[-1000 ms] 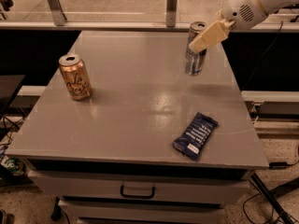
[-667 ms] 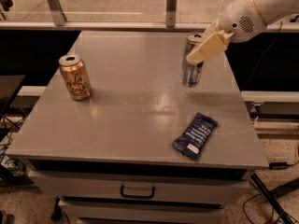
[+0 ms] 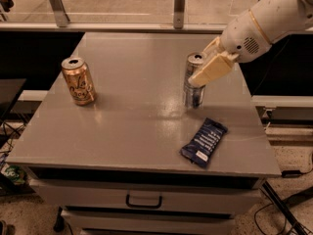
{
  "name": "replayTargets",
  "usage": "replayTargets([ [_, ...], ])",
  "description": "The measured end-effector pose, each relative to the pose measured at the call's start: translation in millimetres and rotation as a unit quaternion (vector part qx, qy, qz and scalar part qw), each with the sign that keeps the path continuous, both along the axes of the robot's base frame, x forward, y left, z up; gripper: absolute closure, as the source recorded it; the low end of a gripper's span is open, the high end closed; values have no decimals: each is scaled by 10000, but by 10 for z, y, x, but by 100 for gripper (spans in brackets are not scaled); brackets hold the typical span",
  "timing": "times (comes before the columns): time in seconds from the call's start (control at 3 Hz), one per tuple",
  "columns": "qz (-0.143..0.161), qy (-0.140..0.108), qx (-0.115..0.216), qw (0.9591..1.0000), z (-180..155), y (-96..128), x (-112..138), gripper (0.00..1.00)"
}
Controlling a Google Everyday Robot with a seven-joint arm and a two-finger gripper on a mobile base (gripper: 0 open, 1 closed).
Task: Move redbull can near rxbar blueberry
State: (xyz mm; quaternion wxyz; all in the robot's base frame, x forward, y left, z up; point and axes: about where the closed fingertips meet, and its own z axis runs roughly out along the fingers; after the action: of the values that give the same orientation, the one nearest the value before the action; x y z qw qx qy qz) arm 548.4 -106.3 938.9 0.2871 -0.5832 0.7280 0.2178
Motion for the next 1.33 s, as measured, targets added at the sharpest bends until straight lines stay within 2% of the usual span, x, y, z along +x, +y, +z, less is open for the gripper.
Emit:
replayTargets([
  [0.33,244,-49,-154,9996,-114,63,-22,98],
  [0.67,331,-61,-253,9991,-171,81,-8,75],
  [1.33,436,-66,-196,9988,-240,48,-67,30],
])
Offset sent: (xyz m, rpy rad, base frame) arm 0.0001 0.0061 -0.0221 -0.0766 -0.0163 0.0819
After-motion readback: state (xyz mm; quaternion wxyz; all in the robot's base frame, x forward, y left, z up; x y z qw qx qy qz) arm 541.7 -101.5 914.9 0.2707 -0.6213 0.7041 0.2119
